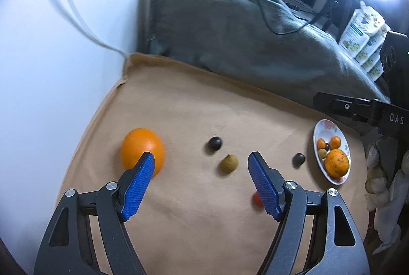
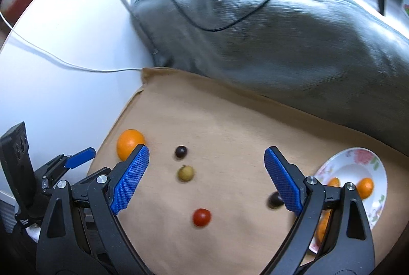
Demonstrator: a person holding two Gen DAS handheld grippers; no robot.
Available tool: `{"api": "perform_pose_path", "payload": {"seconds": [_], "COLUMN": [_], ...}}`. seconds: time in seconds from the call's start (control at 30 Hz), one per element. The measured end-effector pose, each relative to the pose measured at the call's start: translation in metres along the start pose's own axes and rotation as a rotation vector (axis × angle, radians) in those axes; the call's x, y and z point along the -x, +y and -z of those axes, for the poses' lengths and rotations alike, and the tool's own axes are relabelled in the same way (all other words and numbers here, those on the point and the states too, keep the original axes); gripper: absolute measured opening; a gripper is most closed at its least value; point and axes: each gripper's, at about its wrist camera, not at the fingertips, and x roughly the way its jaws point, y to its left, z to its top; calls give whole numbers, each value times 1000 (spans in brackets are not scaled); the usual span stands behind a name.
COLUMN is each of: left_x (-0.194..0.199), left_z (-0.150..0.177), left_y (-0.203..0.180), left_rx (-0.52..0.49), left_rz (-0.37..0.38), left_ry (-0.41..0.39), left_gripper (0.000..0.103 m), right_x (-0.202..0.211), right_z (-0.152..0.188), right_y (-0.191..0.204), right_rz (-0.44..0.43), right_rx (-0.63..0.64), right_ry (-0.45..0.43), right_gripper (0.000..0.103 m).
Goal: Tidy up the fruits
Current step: 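Move both tools away from the plate toward the big navel orange, then close the right gripper around the big navel orange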
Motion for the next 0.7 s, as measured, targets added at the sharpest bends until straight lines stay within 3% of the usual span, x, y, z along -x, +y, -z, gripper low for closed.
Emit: {"api": "perform_pose_path", "payload": {"seconds": [0.27,0.7], "left_x": [-5,-27], "left_z": [15,26], "left_y": [43,83], "left_rx": [103,194], "left_rz": [1,32], "left_ry": [21,67], "left_gripper": [76,75], "right_x": [-33,-113], "right_z": [-9,-13], "right_y": [43,97], "right_rz": [-61,-166], "right_rx": [68,147], "right_ry": [56,187], "right_gripper": [94,94]}}
